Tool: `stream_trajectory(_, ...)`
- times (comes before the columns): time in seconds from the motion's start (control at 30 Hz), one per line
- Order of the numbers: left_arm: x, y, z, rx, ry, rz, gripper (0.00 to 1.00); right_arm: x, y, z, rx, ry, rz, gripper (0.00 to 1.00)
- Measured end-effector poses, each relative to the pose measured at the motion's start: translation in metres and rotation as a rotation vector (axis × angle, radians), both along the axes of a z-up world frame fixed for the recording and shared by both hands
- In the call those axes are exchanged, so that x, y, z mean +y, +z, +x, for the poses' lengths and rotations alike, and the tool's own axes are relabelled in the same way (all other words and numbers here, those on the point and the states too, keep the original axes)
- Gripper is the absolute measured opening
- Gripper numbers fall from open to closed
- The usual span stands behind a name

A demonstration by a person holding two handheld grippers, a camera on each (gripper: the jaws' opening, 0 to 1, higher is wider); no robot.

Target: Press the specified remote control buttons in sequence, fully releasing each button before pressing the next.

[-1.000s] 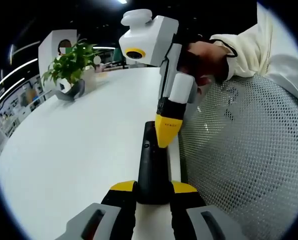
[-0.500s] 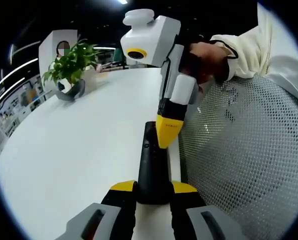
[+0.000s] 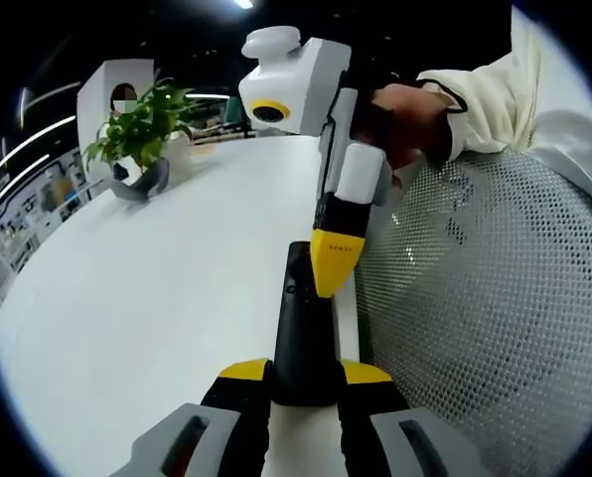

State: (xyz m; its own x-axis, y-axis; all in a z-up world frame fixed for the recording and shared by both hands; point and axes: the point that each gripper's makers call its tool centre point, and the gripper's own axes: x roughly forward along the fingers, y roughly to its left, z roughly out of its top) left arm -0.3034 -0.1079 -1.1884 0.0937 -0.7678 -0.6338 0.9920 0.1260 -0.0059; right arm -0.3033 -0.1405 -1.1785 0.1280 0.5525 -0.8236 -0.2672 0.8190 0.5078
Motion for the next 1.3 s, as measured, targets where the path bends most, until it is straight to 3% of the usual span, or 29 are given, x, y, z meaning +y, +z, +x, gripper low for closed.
stream_trajectory(0.13,-0.0001,0.0000,0.0000,0.000,0.000,-0.001,0.25,0.0008,0.0007,0.0054,-0.037,-0.003,0.006,0.00)
stream_trajectory(0.6,-0.0003,-0.0003,-0.0002,0.000,-0.002,-0.002,0.25,0.0048,-0.0023,0.0078,-0.067,0.024,-0.005,0.00)
stream_trajectory(1.3,-0.0007,-0.0008,-0.0002,-0.002,-0.006,0.003,0.25,0.0043,-0.0032,0.0083,-0.039,-0.014,0.023,0.00)
